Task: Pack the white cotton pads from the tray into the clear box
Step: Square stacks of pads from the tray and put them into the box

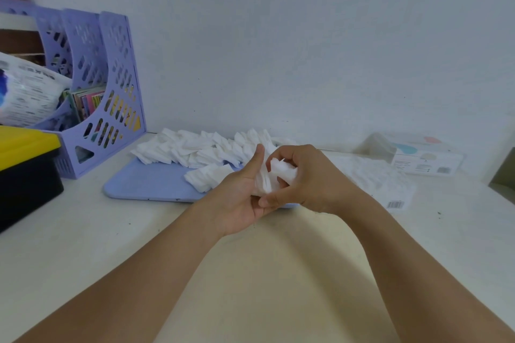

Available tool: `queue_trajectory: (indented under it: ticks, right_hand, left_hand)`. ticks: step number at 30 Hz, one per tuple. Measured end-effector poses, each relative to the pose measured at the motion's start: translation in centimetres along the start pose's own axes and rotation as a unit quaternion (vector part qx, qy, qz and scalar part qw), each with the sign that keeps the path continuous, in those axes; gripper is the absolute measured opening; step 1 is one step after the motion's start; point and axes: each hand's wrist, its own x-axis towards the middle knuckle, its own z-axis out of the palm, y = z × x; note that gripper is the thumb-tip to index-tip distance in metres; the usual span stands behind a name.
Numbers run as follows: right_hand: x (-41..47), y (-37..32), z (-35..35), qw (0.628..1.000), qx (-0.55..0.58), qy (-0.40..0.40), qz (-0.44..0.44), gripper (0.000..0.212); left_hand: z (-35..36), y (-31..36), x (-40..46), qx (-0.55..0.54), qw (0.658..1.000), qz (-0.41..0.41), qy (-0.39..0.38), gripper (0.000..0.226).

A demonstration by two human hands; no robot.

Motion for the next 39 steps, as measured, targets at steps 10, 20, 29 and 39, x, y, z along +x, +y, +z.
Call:
queue_trajectory:
  ticks: [10, 20, 29, 39]
  right_hand:
    - [-0.1, 0.7, -0.4, 0.99, 0.135, 0.024, -0.014, 0.011]
    - [0.2, 0.8, 0.1, 0.986, 0.156, 0.052, 0.036, 0.028]
    - [0.6, 1.0, -0.1, 0.977, 0.168, 0.134, 0.018, 0.031]
    - [0.1, 1.0, -0.9, 0.993, 0.118, 0.007, -0.011, 0.053]
  left_hand:
    - [0.3, -0.1, 0.1, 0.035, 0.997, 0.06, 0.013, 0.045]
    - [0.0, -0.2, 0.5, 0.083, 0.99, 0.102, 0.045, 0.068]
    - [0.2, -0.4, 0.7, 0.079, 0.987, 0.114, 0.083, 0.056]
    - [-0.2, 0.2, 0.0, 0.103, 0.993, 0.063, 0.008, 0.041]
